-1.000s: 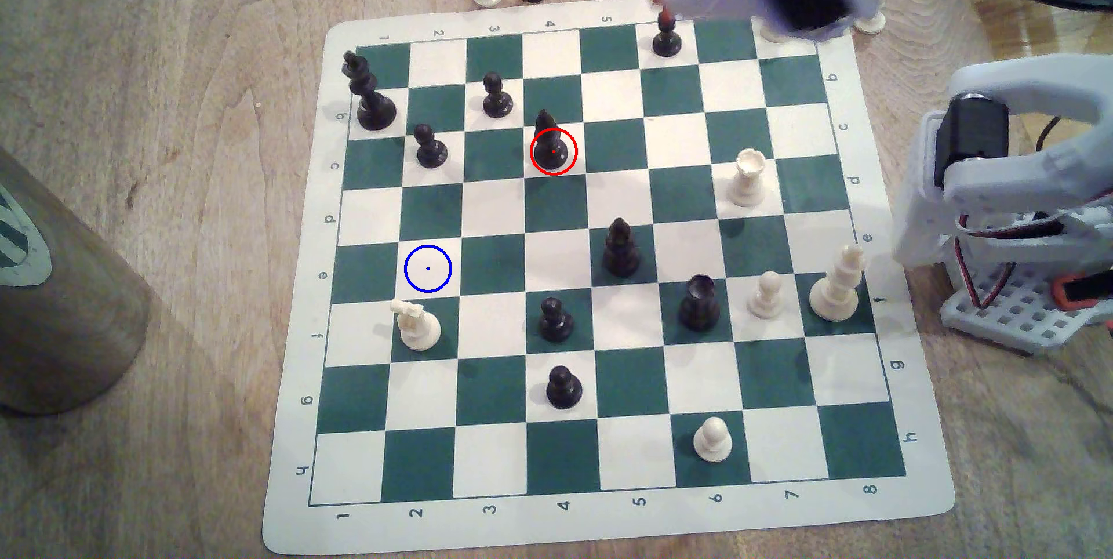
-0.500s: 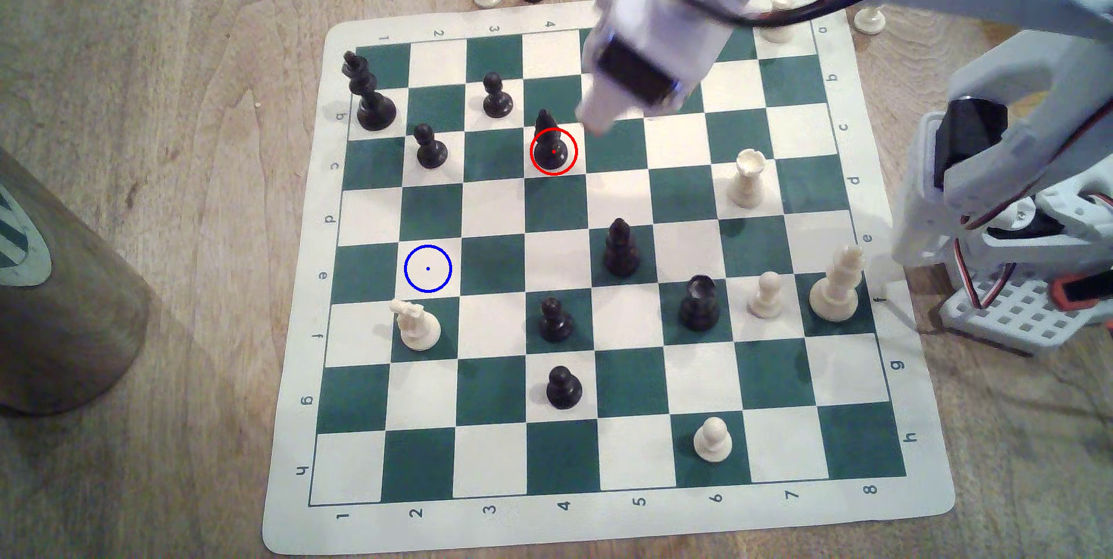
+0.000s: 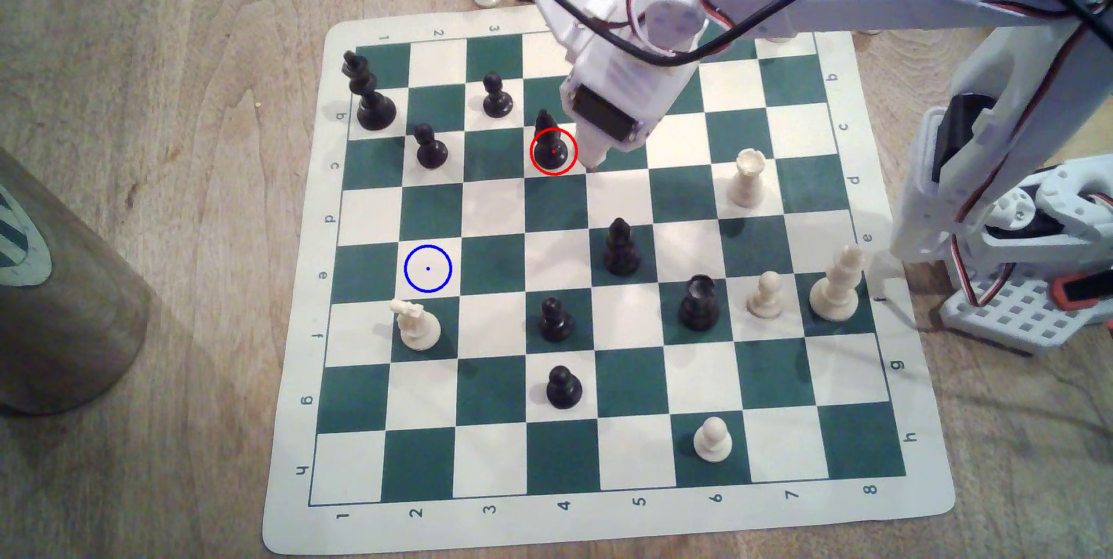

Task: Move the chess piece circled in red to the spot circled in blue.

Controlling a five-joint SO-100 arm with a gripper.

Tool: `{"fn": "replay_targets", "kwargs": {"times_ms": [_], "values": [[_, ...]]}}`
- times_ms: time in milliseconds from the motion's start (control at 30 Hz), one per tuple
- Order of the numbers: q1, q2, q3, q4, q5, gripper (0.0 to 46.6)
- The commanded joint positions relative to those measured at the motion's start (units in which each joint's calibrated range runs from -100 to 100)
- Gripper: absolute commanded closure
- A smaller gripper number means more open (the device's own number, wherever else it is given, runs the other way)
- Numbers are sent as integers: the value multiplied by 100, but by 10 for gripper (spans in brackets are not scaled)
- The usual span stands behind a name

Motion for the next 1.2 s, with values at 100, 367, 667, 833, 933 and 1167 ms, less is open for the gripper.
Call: {"fn": "replay_targets", "kwargs": {"times_ms": [100,367,667,833,933,1167], "values": [[138,400,-29,-589,15,328],[271,740,16,-1056,39,327],[263,672,-38,-1351,39,327],[326,629,-74,-1449,59,325],[365,672,-92,-1621,78,322],[373,909,-410,-1638,78,321]]}}
